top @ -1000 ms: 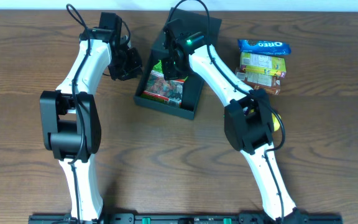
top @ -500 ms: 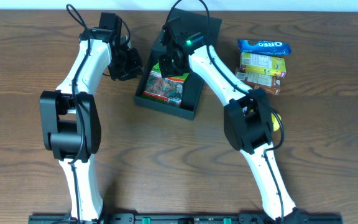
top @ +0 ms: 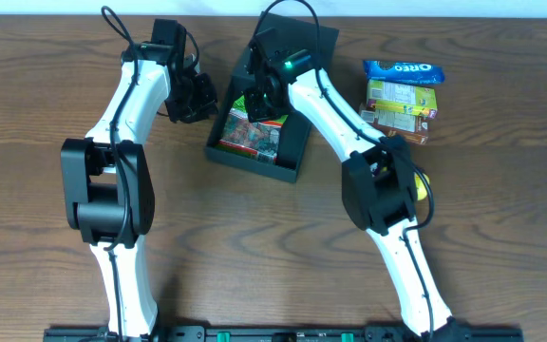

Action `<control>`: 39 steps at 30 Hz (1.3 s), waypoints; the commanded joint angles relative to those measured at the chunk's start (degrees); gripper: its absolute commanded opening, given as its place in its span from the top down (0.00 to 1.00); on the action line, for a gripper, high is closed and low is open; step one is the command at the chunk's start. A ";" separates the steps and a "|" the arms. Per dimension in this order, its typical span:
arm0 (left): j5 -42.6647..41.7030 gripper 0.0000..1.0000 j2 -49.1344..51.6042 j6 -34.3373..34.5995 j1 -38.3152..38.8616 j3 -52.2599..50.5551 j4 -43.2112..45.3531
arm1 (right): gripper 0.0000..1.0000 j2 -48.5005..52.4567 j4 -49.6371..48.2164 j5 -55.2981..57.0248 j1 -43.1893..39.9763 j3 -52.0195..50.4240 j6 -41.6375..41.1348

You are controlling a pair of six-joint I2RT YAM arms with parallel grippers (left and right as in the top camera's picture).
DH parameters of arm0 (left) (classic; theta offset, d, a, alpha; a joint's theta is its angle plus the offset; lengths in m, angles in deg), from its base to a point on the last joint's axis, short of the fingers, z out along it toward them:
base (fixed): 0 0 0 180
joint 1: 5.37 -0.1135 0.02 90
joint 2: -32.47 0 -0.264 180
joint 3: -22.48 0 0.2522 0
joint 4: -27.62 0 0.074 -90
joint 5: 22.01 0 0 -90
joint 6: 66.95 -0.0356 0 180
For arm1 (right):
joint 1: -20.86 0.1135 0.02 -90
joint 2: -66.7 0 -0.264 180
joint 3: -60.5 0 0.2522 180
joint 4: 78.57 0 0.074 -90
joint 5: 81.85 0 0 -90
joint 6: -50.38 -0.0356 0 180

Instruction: Pack container

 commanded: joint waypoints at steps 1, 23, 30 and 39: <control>-0.04 0.76 0.07 0.42 0.20 -0.52 -0.42 | 0.99 4.66 -0.22 0.68 1.07 0.09 0.87; -0.02 0.77 0.07 -0.09 0.20 -0.52 -1.70 | 0.98 -14.82 13.20 -3.48 -5.62 3.89 6.27; 0.00 0.77 0.07 -0.26 0.20 -0.52 -1.66 | 0.99 -18.45 21.99 5.60 -10.25 2.93 6.25; -0.02 0.78 0.07 -0.24 0.20 -0.52 -1.75 | 0.99 -18.16 15.87 0.74 -14.14 -16.04 3.65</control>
